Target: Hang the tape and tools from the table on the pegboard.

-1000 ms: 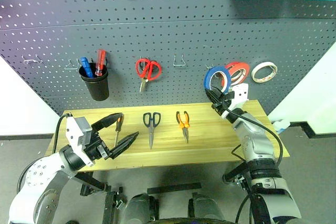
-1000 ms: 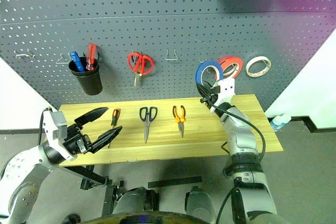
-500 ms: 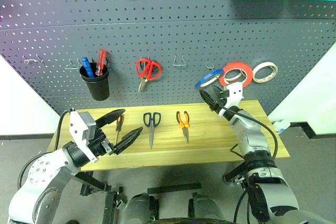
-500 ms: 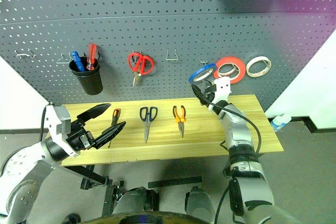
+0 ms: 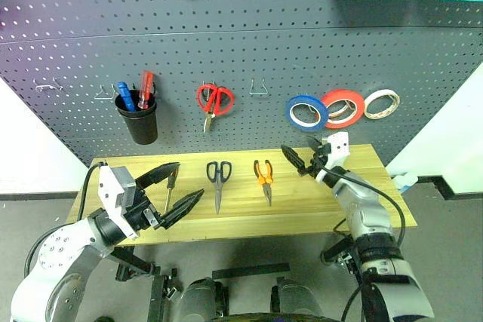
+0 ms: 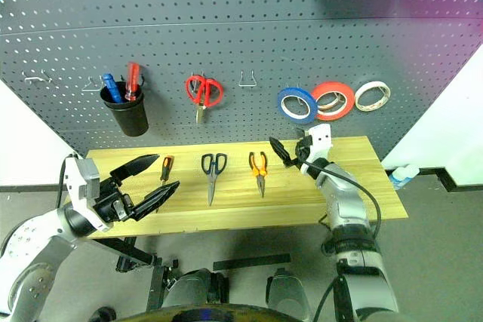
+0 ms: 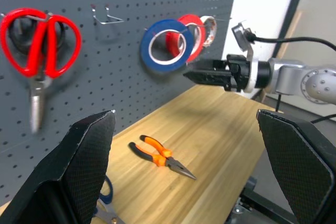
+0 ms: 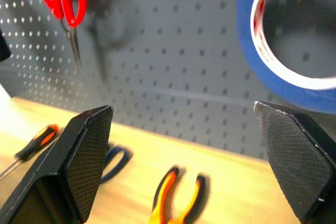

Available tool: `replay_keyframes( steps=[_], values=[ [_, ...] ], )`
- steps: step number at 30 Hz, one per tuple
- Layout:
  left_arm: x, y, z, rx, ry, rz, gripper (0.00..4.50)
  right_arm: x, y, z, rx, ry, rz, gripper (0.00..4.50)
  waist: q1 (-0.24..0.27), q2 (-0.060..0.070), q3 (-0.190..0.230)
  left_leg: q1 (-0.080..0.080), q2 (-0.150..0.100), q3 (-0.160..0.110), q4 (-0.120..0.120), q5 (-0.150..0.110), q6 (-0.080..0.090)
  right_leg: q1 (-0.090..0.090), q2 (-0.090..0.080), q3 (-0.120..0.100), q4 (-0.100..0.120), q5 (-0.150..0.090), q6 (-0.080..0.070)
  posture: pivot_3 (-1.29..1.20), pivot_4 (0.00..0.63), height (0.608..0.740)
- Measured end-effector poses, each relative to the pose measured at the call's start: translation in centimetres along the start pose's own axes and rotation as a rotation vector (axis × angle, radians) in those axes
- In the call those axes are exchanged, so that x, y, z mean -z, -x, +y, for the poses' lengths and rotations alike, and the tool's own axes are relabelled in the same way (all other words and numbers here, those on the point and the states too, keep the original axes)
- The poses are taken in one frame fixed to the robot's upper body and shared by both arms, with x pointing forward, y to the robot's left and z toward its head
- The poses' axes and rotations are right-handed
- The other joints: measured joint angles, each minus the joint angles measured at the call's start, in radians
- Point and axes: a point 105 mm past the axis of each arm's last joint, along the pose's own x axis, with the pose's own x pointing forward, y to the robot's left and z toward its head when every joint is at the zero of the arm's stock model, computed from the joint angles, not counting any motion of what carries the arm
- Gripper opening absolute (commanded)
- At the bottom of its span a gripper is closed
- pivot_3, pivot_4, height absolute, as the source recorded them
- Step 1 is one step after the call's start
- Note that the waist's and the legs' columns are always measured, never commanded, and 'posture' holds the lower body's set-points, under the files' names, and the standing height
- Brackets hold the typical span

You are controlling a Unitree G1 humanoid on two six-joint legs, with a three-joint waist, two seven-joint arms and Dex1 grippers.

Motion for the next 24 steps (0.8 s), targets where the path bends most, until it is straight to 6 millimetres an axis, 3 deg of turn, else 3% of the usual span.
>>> replay_keyframes(
  steps=[4, 11, 16, 24],
  values=[
    [0.4, 0.6, 0.4, -0.018, 0.005, 0.005, 4.50, 0.9, 0.1, 1.3, 0.013, 0.012, 0.073, 4.48, -0.001, 0.000, 0.000, 0.000, 0.001, 0.000, 0.000, -0.001, -0.002, -0.003, 0.000, 0.000, 0.000, 0.000, 0.000, 0.02, 0.015, 0.740],
    [1.1, 1.9, 0.3, -0.053, 0.015, 0.027, 4.50, 3.4, -2.1, 3.4, 0.128, 0.045, 0.267, 4.48, 0.003, 0.000, 0.001, 0.000, 0.000, 0.000, 0.000, -0.002, -0.002, -0.004, -0.002, 0.001, 0.000, -0.002, -0.004, 0.05, 0.046, 0.740],
    [1.7, 2.7, -0.1, -0.079, 0.034, 0.040, 4.50, 3.7, -3.3, 4.3, 0.178, 0.035, 0.323, 4.48, 0.010, 0.000, 0.003, 0.000, 0.000, -0.001, -0.001, -0.003, -0.002, -0.004, -0.003, 0.001, -0.001, -0.002, -0.004, 0.09, 0.067, 0.740],
    [1.9, 4.7, -0.5, -0.138, 0.030, 0.068, 4.50, 6.3, -4.2, 4.6, 0.286, -0.027, 0.458, 4.48, 0.035, 0.000, 0.018, 0.000, 0.000, -0.001, -0.008, -0.003, -0.002, -0.005, -0.004, 0.001, -0.007, -0.003, -0.007, 0.14, 0.095, 0.740]
  ],
)
